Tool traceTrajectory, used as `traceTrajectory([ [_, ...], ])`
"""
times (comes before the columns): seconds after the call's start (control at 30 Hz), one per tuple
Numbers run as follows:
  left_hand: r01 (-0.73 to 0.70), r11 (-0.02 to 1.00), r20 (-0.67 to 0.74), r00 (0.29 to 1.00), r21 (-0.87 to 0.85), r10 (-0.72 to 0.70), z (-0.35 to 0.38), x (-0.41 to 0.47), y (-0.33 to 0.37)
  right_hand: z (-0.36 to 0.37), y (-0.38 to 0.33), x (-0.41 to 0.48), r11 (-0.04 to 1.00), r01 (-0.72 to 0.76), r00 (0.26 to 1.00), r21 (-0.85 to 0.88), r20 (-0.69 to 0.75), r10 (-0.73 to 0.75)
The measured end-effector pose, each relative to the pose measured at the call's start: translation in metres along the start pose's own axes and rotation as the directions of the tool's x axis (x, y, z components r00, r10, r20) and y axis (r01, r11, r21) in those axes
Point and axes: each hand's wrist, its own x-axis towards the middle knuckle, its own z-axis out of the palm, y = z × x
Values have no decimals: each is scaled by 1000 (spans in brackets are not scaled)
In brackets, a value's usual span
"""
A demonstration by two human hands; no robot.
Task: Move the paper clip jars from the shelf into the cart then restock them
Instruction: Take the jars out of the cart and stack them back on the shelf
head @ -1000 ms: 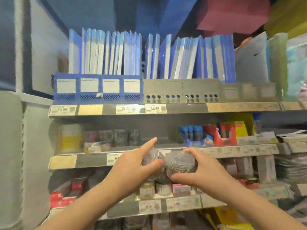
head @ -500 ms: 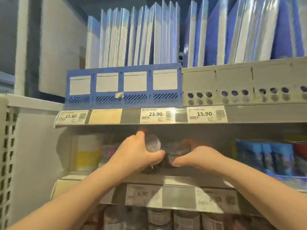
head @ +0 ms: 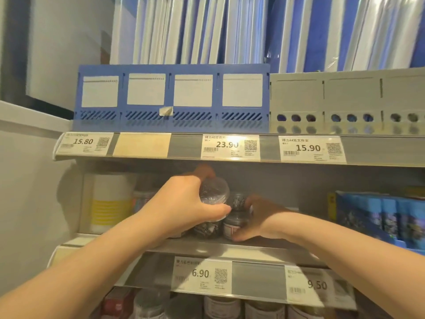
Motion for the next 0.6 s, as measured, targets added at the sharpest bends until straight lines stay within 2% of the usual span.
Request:
traceTrajectory([
  [0.4, 30, 999, 64, 998, -27, -28, 12, 2, -1, 5, 2, -2, 999, 23, 1000, 30, -12, -23],
  [0.6, 53, 998, 74, 996, 34, -55, 12, 4, 3, -6, 3, -11, 989, 119, 993, 89, -12, -118],
])
